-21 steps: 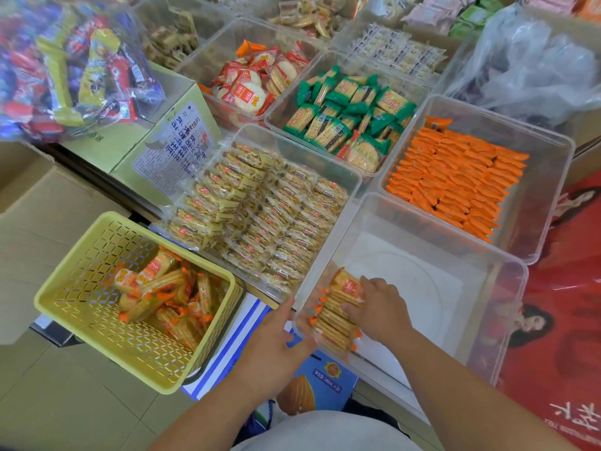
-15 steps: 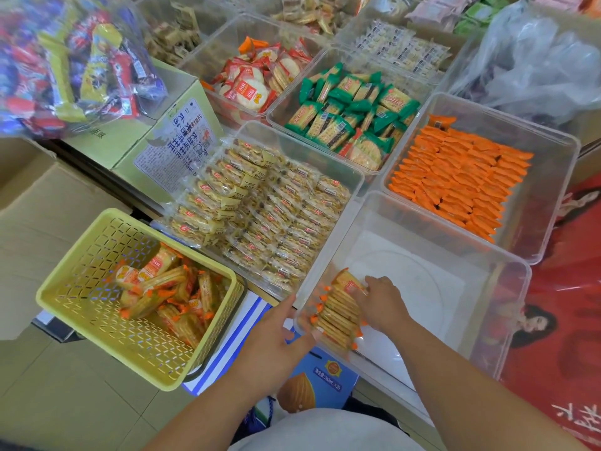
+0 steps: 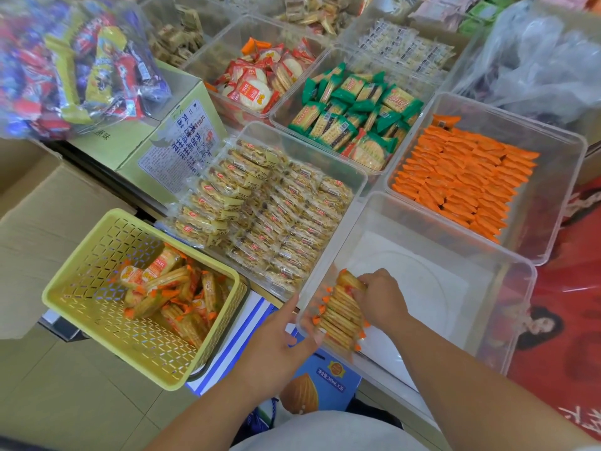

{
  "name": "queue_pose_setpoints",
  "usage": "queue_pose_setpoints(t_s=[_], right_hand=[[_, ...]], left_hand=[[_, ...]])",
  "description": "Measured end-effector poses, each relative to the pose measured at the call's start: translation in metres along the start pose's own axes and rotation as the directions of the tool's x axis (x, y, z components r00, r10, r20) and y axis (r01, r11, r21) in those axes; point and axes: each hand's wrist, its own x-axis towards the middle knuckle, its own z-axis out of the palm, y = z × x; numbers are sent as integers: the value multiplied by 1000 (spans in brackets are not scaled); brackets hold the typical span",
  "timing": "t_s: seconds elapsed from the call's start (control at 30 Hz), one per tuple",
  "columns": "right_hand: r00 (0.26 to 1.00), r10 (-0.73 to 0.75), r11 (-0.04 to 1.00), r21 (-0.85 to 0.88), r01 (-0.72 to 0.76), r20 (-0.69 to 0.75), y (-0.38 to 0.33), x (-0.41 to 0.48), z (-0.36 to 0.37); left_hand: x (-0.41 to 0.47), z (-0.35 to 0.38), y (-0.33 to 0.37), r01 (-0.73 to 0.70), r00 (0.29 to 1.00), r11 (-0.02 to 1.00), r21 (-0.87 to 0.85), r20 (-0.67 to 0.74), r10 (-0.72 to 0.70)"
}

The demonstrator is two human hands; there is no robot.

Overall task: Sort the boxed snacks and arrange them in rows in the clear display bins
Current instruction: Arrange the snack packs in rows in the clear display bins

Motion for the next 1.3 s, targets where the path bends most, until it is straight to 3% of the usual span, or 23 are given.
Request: queue_pose_setpoints(t_s=[0.1, 0.2, 0.37, 0.63, 0.87, 1.07, 1.13, 1.2, 1.3], right_hand=[[985, -119, 988, -112, 105, -126, 0, -7, -5], [975, -129, 989, -97, 113, -179, 2, -16, -5], [994, -96, 995, -4, 96, -43, 13, -25, 3], [988, -28, 991, -124, 47, 151, 5, -27, 2], [993, -38, 982, -180, 58, 110, -13, -39, -7], [998, -69, 977, -204, 65, -12, -58, -61, -13], [993, -77, 980, -192, 58, -91, -79, -73, -9], [978, -93, 984, -169, 61, -188, -98, -87, -4], [947, -54, 998, -58, 37, -316, -126, -107, 6]], left_hand=[[1, -1, -2, 16, 1000, 1000, 22, 13, -16], [2, -1, -4, 39, 999, 998, 39, 25, -40], [3, -1, -3, 53, 998, 998, 46, 42, -55], [1, -2, 3, 48, 997, 999, 11, 60, -49], [-27, -28, 5, -56, 989, 998, -24, -137, 52], [-41, -115, -15, -106, 885, 994, -6, -456, 92], [-35, -152, -28, -59, 858, 996, 71, -506, 87], [-20, -188, -45, 16, 855, 963, 270, -503, 127], [7, -233, -66, 68, 922, 813, 579, -348, 170]])
